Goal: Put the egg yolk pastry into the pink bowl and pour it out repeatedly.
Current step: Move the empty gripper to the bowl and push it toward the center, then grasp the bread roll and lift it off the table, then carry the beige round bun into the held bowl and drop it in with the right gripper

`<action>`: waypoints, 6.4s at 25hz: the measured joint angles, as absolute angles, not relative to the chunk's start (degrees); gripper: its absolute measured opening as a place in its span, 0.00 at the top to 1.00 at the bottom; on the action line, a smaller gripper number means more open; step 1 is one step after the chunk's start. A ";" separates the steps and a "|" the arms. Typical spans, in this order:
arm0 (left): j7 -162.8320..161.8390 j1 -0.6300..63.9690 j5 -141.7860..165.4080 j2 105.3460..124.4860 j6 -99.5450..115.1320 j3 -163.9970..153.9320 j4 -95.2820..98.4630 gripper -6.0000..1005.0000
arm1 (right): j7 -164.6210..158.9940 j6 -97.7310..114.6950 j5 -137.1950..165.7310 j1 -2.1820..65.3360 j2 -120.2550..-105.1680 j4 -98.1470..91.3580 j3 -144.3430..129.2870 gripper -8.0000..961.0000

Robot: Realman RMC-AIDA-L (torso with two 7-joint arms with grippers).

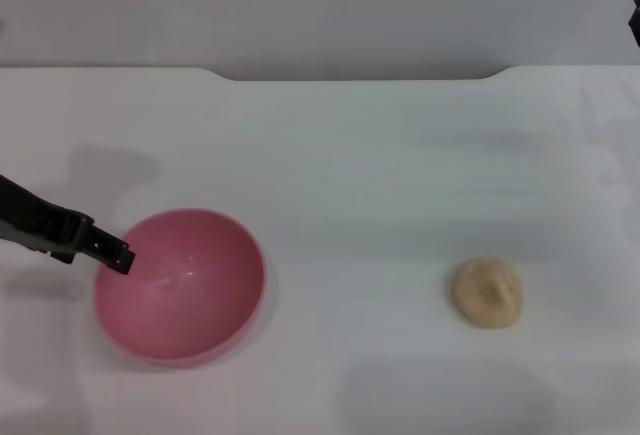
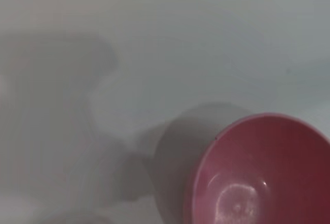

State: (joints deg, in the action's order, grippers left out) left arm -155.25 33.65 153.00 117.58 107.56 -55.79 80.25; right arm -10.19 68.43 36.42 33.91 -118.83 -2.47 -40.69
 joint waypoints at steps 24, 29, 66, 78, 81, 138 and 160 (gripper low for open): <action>-153.32 38.86 159.12 117.75 94.78 -61.54 62.43 0.26 | -10.19 68.72 36.48 33.75 -118.88 -2.72 -40.86 0.44; -153.25 38.96 158.78 117.77 94.36 -61.58 61.77 0.29 | -10.19 68.89 36.48 33.68 -118.91 -2.72 -40.80 0.44; -155.02 39.46 150.93 117.95 90.71 -58.43 63.10 1.00 | -73.66 44.67 55.91 36.14 -116.88 -19.73 -48.30 0.45; -155.96 38.40 147.34 117.72 87.69 -59.13 63.14 1.00 | -145.72 74.33 143.34 46.78 -110.27 -41.97 -44.41 0.45; -156.07 38.41 147.46 117.72 87.11 -59.30 63.19 1.00 | -145.57 86.57 155.19 51.11 -110.68 -46.42 -44.34 0.46; -157.70 39.88 150.37 118.35 84.91 -69.29 62.28 1.00 | -139.67 91.94 148.22 43.36 -118.41 -62.96 -61.06 0.91; -162.66 44.15 143.11 118.68 83.32 -79.97 62.26 1.00 | -128.22 84.86 128.90 46.67 -118.87 -69.58 -84.11 0.82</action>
